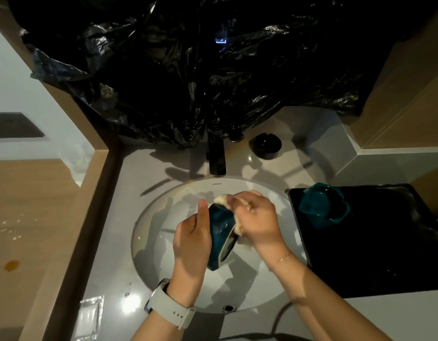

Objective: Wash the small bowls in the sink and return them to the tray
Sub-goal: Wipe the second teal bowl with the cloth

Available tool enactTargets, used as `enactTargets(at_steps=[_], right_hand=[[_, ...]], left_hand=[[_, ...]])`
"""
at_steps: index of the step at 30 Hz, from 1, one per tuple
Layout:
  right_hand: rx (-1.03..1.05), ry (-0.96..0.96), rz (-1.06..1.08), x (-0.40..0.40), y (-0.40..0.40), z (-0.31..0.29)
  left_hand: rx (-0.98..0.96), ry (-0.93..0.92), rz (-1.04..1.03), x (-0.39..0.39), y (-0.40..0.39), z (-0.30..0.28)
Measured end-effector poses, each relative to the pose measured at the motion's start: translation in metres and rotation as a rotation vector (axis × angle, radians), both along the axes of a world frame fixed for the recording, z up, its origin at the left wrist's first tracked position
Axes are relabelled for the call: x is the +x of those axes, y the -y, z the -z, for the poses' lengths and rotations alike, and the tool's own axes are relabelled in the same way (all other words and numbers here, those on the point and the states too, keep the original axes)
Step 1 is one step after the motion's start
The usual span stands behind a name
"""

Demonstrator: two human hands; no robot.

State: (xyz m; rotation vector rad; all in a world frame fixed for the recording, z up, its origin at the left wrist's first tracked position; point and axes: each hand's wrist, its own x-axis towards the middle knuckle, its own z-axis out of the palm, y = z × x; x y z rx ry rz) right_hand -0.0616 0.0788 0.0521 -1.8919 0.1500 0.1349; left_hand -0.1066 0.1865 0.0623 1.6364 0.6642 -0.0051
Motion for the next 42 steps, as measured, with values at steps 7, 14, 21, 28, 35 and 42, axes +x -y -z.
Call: enactTargets(at_steps=[7,14,21,28,35,42], right_hand=[[0.564,-0.341,0.243,-0.009,0.004,0.005],[0.389,-0.333,0.242,-0.039,-0.001,0.016],[0.254,-0.490,-0.039,-0.048,0.023,0.012],[0.177,-0.662,-0.096,0.001,0.043,0.004],[0.540,-0.742,-0.230,0.012,0.041,0.003],[0.712,-0.538,-0.056,0.003,0.045,0.008]], left_hand=[[-0.672,-0.076,-0.191,0.002,-0.016,0.012],[-0.852,-0.019,-0.339,0.003,-0.009,0.028],[-0.410,0.218,-0.199,0.014,-0.027,0.022],[0.363,0.468,0.455,0.016,-0.028,0.007],[0.871,0.854,0.692,0.026,-0.030,0.029],[0.073,0.327,0.314,0.013,-0.036,0.026]])
